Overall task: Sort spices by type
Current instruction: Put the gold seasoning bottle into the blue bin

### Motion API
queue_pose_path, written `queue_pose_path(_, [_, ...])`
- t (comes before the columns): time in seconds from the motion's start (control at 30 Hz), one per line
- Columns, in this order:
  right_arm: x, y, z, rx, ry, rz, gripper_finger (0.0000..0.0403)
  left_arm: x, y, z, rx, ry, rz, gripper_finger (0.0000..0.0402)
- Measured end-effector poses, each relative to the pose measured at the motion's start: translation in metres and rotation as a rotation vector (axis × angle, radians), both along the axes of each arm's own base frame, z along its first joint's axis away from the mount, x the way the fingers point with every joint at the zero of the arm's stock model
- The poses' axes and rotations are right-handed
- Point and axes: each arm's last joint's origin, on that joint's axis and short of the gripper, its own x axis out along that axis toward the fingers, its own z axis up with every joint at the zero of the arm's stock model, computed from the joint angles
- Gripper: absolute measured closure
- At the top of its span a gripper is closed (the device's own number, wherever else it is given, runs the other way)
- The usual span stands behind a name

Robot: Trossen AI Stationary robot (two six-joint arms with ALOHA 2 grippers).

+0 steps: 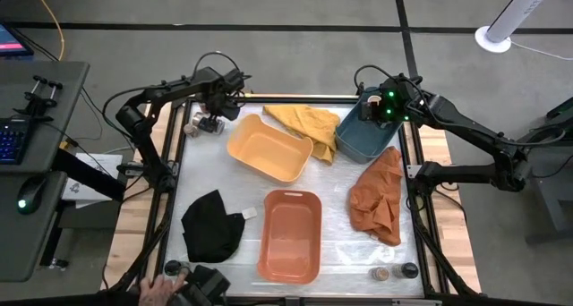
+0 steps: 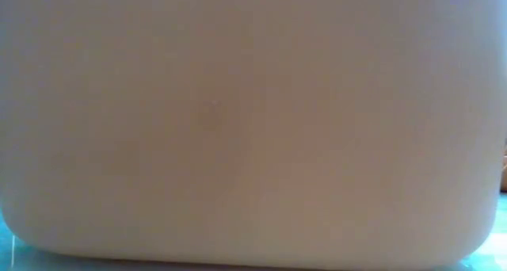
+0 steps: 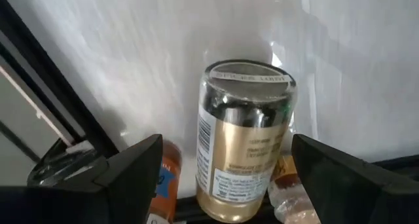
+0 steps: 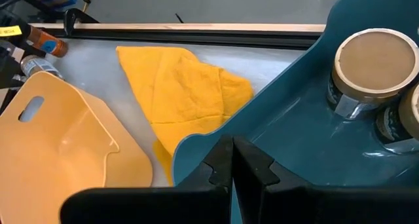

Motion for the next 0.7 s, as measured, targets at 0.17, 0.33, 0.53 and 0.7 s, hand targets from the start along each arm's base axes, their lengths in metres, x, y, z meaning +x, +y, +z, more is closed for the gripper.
queue_pose_path(0.17, [0.0, 0.0, 0.0, 0.002, 0.003, 0.0, 0.0403, -0.002, 0.0, 0.0, -0.021, 0.007, -0.031, 0.0078])
queue_pose_path(0.33, [0.0, 0.0, 0.0, 0.003, 0.001, -0.002, 0.0403, -0.001, 0.0, -0.007, -0.064, 0.02, -0.032, 0.0078])
queue_pose_path(0.53, [0.0, 0.0, 0.0, 0.005, 0.002, -0.001, 0.0403, 0.002, 0.003, -0.021, -0.09, 0.06, -0.011, 0.0078])
queue_pose_path(0.7, [-0.001, 0.001, -0.001, 0.019, 0.013, 0.002, 0.0403, 0.003, 0.005, -0.029, -0.106, 0.079, -0.001, 0.0078])
